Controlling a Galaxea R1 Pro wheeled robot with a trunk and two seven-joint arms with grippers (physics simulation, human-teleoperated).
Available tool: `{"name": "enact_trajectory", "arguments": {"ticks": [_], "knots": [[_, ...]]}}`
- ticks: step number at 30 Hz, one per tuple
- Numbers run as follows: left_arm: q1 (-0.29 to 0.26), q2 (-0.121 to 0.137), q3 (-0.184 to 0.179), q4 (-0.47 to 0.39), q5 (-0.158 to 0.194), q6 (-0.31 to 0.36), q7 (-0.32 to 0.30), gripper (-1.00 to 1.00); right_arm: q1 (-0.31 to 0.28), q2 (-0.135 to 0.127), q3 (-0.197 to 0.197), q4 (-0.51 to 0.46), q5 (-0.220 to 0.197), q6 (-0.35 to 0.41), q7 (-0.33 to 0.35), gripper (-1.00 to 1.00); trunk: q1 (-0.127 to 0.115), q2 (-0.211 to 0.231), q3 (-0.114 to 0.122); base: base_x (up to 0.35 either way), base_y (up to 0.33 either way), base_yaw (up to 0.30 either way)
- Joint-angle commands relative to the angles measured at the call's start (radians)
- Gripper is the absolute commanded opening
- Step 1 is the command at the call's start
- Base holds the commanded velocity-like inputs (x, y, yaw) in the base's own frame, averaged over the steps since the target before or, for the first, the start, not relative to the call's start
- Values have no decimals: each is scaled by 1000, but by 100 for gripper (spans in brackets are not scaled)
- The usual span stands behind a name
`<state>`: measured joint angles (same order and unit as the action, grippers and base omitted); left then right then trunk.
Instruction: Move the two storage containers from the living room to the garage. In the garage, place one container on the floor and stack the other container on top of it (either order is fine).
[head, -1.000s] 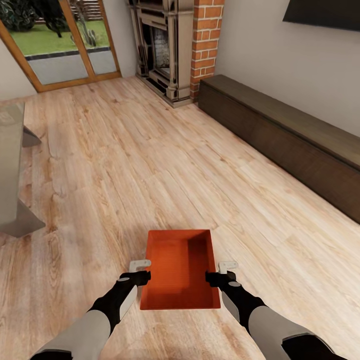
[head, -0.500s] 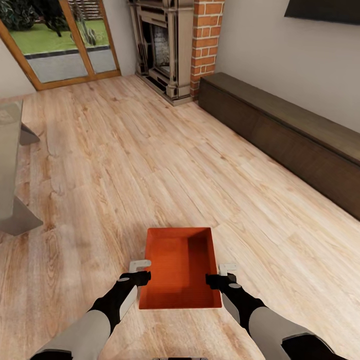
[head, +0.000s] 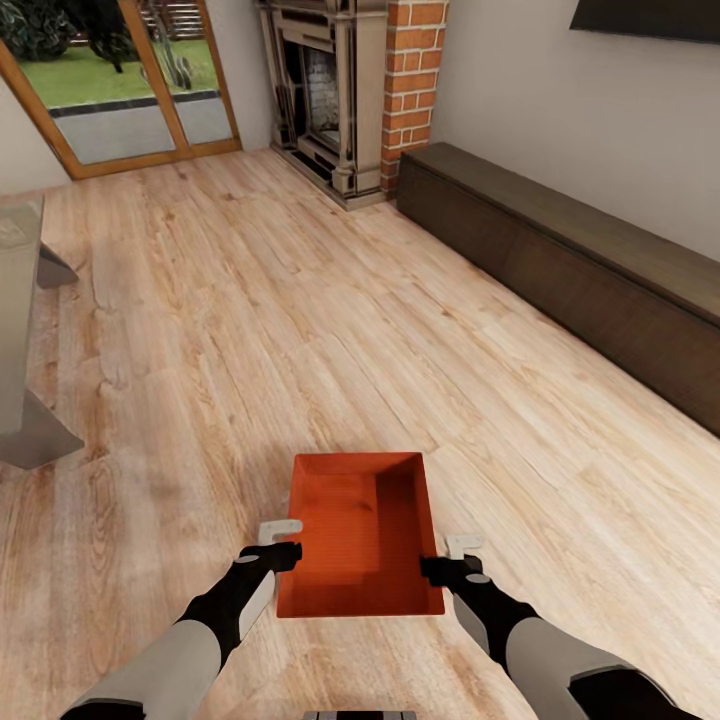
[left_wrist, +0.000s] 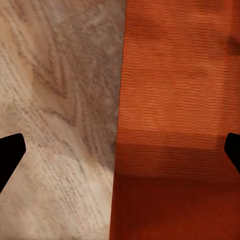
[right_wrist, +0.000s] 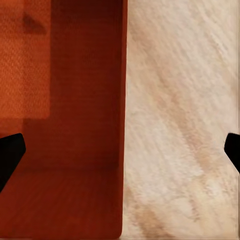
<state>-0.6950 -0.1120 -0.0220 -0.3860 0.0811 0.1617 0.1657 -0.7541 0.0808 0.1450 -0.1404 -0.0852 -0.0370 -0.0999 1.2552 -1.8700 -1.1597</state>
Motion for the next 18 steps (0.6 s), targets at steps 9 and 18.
{"name": "enact_trajectory", "arguments": {"ticks": [9, 18], "knots": [[0, 2, -3, 0, 9, 4, 7, 100, -1, -1, 8, 4, -15, -4, -4, 100, 11, -21, -10, 0, 0, 0], [0, 2, -3, 3, 18, 4, 6, 100, -1, 0, 8, 4, -15, -3, -5, 100, 23, -42, -19, 0, 0, 0]]}}
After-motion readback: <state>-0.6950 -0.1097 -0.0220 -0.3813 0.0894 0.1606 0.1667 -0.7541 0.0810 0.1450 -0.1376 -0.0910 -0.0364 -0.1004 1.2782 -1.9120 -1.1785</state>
